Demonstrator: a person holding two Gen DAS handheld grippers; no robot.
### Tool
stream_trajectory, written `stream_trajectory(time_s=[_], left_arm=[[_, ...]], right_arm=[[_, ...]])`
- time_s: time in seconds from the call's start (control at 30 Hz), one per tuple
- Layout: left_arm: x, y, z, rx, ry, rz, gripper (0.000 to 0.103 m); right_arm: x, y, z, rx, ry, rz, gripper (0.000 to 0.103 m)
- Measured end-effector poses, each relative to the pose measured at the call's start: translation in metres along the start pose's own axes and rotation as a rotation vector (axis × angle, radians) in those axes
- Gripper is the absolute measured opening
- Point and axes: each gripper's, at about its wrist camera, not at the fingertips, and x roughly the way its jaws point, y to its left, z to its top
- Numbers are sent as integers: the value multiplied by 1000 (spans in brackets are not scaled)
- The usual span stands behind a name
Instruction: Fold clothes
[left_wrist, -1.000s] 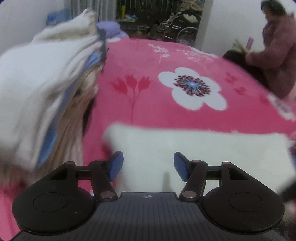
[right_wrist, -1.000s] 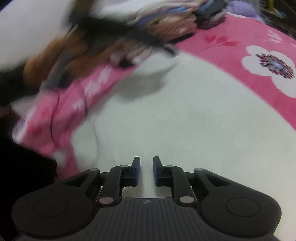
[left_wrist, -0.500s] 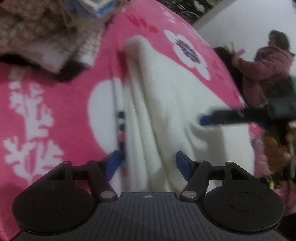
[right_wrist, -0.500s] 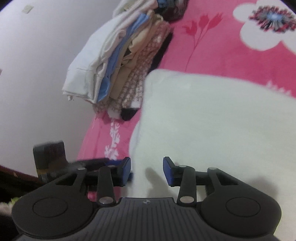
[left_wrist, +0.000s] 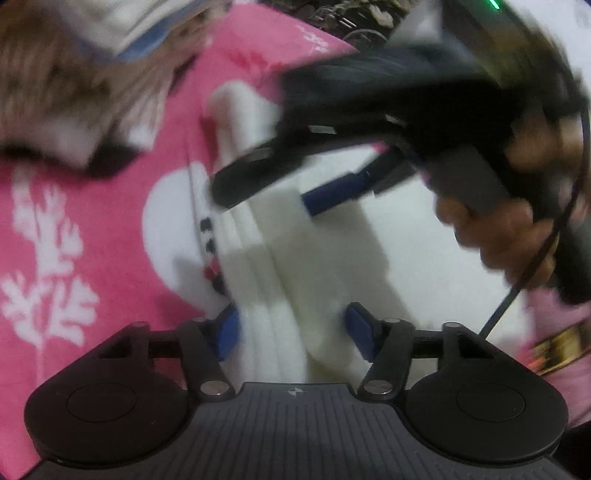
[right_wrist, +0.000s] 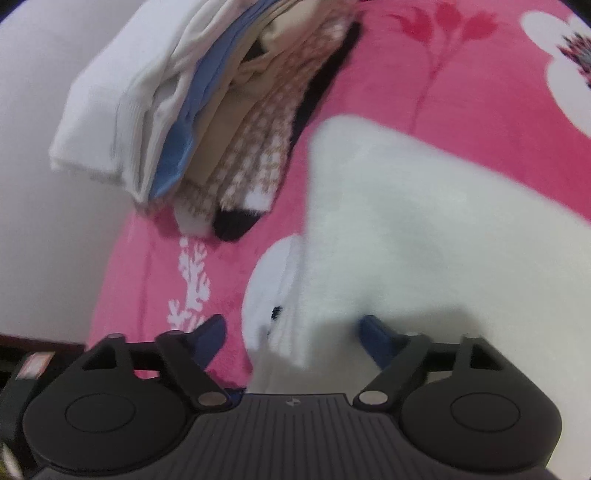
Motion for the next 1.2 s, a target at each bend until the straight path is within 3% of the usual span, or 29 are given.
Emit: stream_trajectory(time_s=[0.17, 0.27, 0.3, 0.43, 0.6, 0.67, 0.7, 0.83, 1.03, 1.13, 1.2], left_arm=[[2, -33, -2, 100, -33, 109, 44], [-2, -40, -2, 123, -58, 108, 39], [-4, -42, -2, 130, -67, 101, 33], [-10, -66, -1, 224, -118, 72, 30], [-3, -87, 3, 300, -137, 59, 30], [-4, -91, 4, 323, -148, 48, 29], [-4, -96, 5, 329, -154, 35, 28], [-4, -115, 7, 371, -182, -13, 28], [-19, -127, -8, 479, -185, -125, 30], [-19, -138, -7, 488, -158, -240, 35], [-20, -138, 9, 423, -113, -339, 35]], right_arm=[[14, 28, -1, -87, 26, -156, 92], [18, 41, -5, -168, 38, -253, 80], [17, 43, -7, -193, 35, -284, 69], [9, 37, -13, -215, 32, -299, 63], [16, 37, -16, -243, 34, -332, 67], [15, 39, -19, -283, 17, -356, 57], [10, 38, -19, -291, 3, -363, 42], [-24, 9, -24, -191, -62, -258, 35], [-89, -28, -58, -81, -249, -169, 33], [-124, -55, -80, -1, -343, -143, 33], [-147, -77, -97, 70, -400, -126, 33]])
